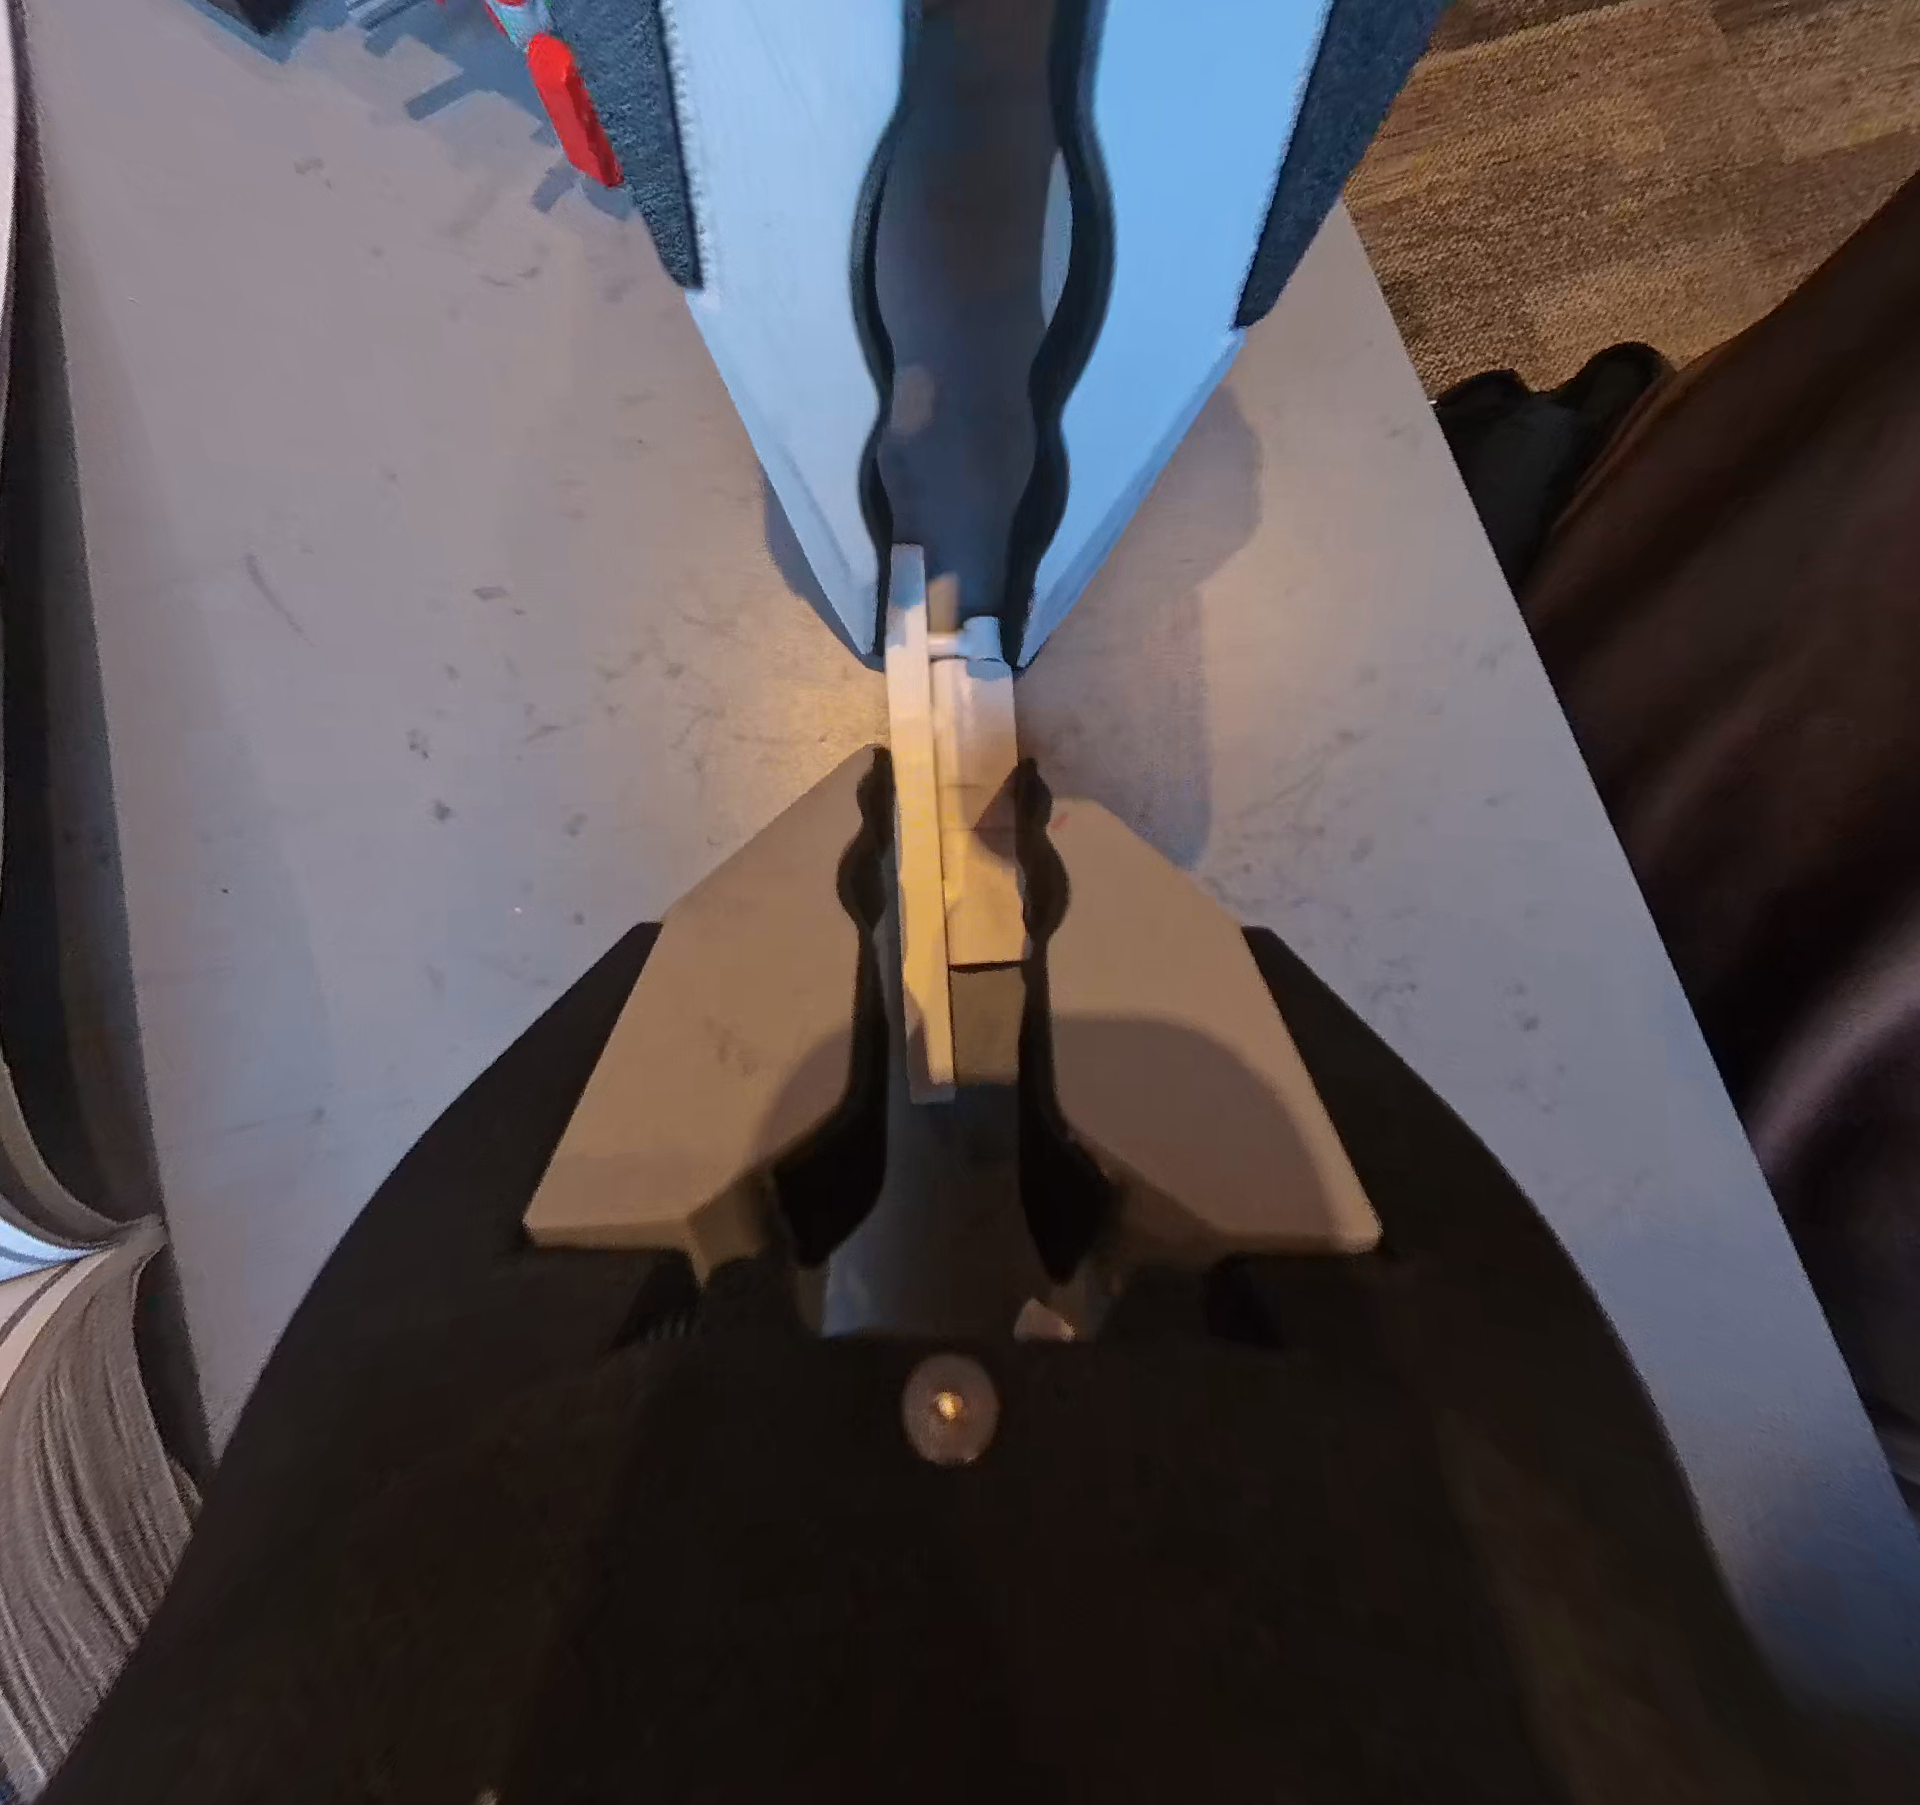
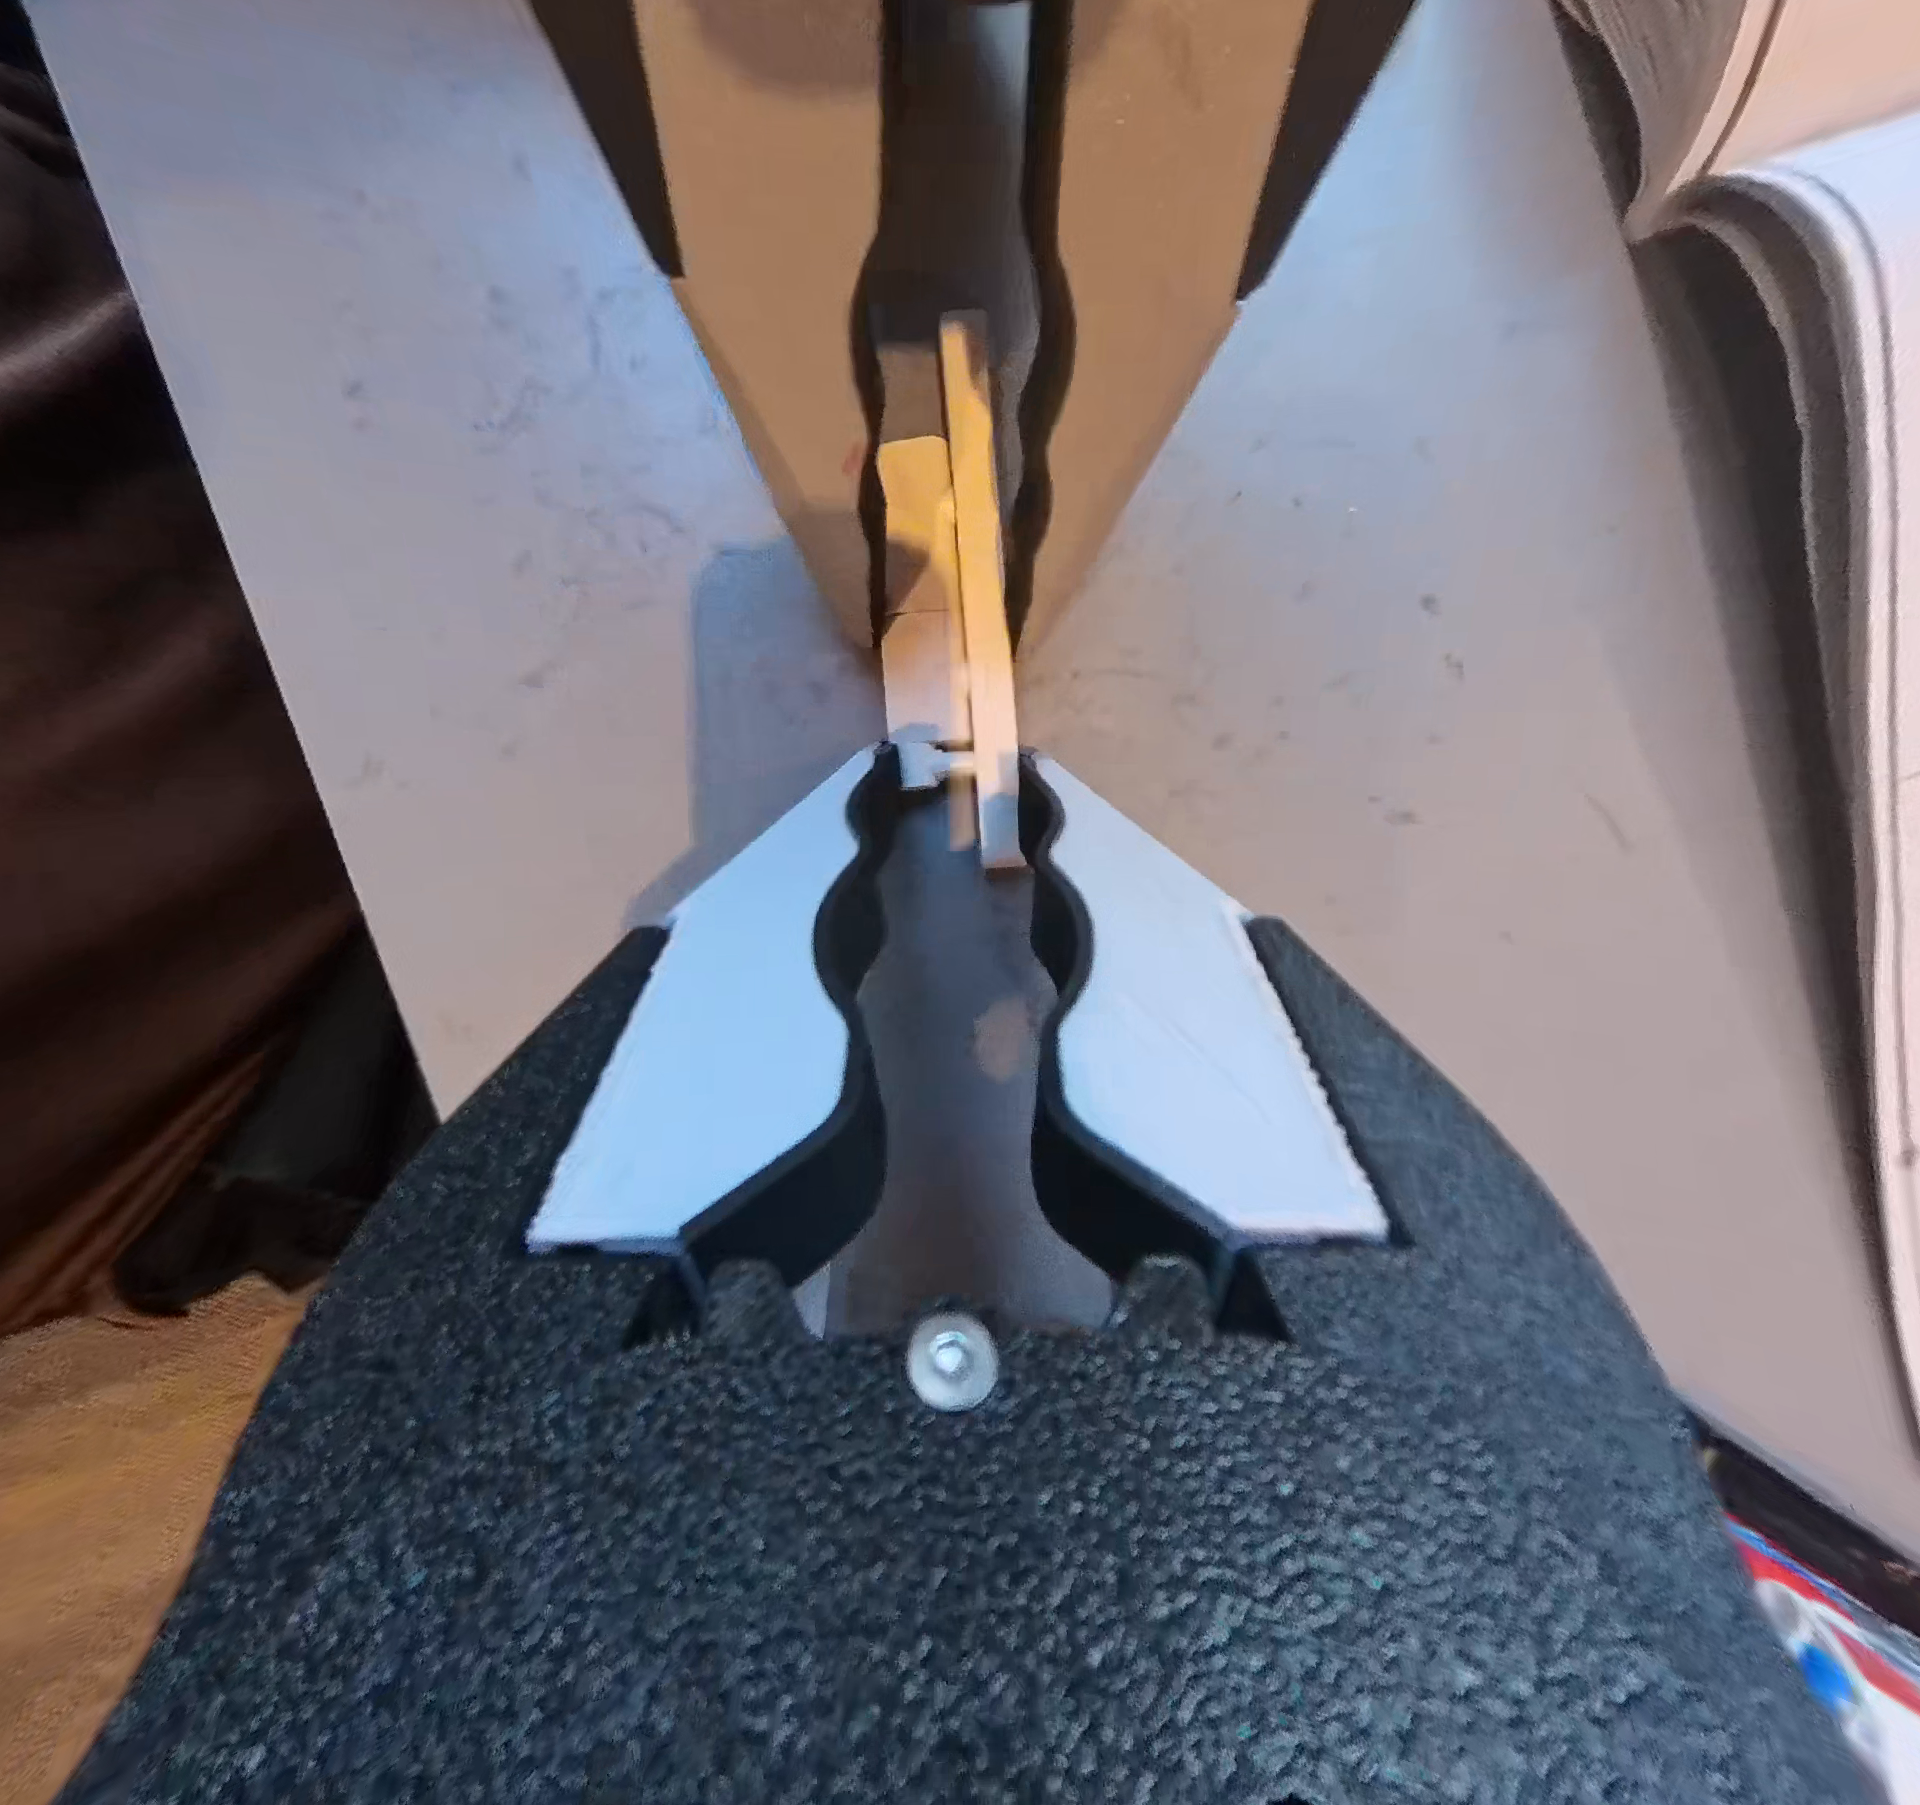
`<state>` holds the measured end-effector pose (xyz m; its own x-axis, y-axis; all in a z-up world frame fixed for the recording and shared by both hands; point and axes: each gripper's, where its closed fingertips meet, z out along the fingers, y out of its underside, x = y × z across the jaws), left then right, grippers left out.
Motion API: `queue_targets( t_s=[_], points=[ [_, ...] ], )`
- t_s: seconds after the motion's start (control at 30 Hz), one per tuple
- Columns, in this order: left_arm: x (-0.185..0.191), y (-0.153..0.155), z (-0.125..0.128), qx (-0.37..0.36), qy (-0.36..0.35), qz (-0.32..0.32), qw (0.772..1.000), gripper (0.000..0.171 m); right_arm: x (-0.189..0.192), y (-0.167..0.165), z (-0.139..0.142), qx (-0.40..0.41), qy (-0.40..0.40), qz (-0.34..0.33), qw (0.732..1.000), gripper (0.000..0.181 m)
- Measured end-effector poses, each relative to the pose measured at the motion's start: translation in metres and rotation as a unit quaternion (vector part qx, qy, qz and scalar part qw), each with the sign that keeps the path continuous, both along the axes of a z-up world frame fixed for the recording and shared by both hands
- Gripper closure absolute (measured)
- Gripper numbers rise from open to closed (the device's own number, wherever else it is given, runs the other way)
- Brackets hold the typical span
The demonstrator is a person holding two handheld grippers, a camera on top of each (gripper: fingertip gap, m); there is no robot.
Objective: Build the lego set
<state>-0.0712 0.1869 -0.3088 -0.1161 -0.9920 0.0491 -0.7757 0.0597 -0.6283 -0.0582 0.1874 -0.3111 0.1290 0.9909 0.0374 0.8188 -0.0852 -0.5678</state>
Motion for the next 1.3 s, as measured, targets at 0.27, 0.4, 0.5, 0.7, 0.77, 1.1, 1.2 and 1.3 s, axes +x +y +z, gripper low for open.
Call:
queue_targets(
  t_s=[0.27, 0.4, 0.5, 0.7, 0.77, 1.1, 1.2, 1.3],
  points=[
    [-0.002, 0.005, 0.001, 0.036, 0.006, -0.015, 0.999, 0.15, 0.0, -0.003, 0.001, 0.017, -0.032, 0.052, 0.998, 0.162],
    [-0.002, 0.005, 0.001, 0.019, -0.005, 0.004, 1.0, 0.151, 0.0, -0.002, 0.002, 0.004, -0.031, 0.053, 0.998, 0.162],
    [-0.003, 0.007, 0.001, -0.01, 0.002, 0.03, 1.0, 0.151, -0.002, 0.001, 0.002, 0.12, -0.079, 0.074, 0.987, 0.162],
    [-0.002, 0.008, 0.0, -0.018, -0.001, 0.031, 0.999, 0.15, -0.002, 0.002, 0.0, -0.036, -0.024, -0.052, 0.998, 0.157],
    [-0.002, 0.008, 0.0, -0.016, -0.001, 0.031, 0.999, 0.15, -0.001, 0.003, 0.0, -0.06, 0.0, -0.064, 0.996, 0.157],
    [0.003, 0.009, 0.001, -0.032, 0.0, 0.105, 0.994, 0.15, 0.017, -0.002, 0.007, 0.092, 0.022, -0.155, 0.983, 0.151],
    [0.003, 0.009, 0.0, -0.026, 0.02, 0.112, 0.993, 0.15, 0.014, -0.004, 0.01, 0.088, 0.063, -0.172, 0.979, 0.161],
    [0.003, 0.009, 0.0, -0.018, 0.029, 0.108, 0.994, 0.15, 0.009, -0.001, 0.007, 0.074, 0.074, -0.173, 0.979, 0.161]
  ],
)
